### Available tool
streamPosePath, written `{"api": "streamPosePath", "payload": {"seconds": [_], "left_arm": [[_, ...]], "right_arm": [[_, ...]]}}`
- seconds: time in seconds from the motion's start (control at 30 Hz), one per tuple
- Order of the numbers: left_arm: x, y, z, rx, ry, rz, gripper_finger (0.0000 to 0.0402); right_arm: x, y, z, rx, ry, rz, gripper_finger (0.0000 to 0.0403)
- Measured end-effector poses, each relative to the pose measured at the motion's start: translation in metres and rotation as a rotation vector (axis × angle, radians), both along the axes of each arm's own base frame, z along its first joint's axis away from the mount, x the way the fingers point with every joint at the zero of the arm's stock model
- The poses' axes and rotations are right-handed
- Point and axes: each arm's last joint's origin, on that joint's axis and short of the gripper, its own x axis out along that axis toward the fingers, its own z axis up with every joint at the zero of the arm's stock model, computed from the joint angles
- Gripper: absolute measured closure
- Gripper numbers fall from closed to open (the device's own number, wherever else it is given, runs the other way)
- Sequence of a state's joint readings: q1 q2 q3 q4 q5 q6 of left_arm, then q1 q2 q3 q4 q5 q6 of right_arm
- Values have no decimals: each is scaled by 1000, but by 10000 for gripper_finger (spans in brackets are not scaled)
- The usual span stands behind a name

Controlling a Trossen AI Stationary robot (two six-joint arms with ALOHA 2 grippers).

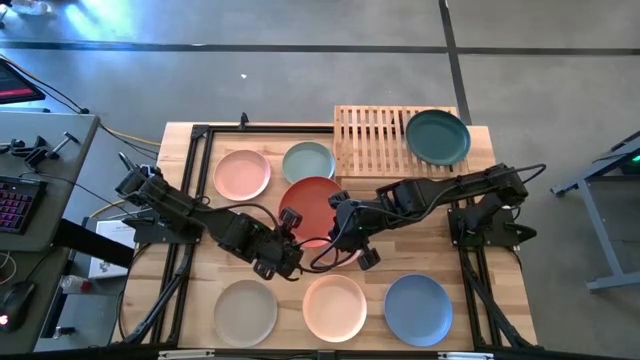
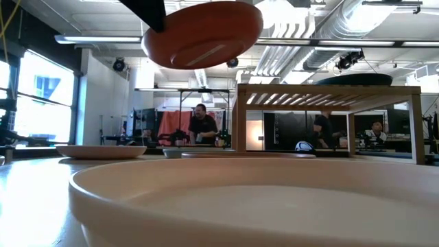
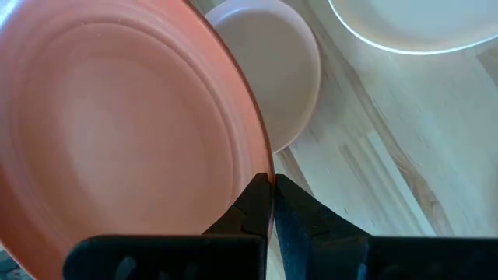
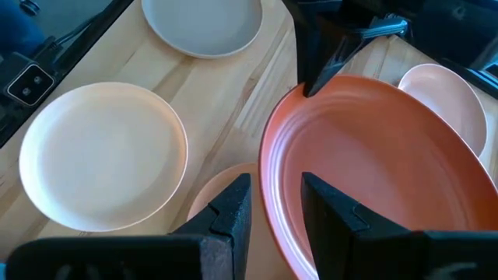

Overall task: Place and stack plates onto a shelf
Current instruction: Stack the orange plate on the top of the dark blue plate on the shelf

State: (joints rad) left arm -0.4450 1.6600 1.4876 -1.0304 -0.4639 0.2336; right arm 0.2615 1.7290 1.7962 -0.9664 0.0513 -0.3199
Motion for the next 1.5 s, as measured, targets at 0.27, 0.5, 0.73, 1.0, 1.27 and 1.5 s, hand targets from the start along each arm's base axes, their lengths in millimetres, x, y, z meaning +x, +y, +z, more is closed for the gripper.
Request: {"api": "streamPosePath", "payload": {"seconds": [0.27,0.5,0.73,1.0,1.27,1.5], "left_arm": [[1,0,1,9,-17,-8,402],[6,-1,5,31,-78,-25,402],[8,1,5,34,-87,-18,402],[8,1,6,31,-100,-17,402],[10,1,7,37,-108,-36,402],[11,1,7,26,-109,-38,402]], "right_arm": [[0,0,0,9,3,8,311],[0,1,0,21,8,18,311],[-4,0,-3,12,60,13,311],[-8,-5,-6,-70,100,-37,311],[-10,-10,-12,-84,174,-46,311],[-8,-9,-19,-95,209,-45,317]]}}
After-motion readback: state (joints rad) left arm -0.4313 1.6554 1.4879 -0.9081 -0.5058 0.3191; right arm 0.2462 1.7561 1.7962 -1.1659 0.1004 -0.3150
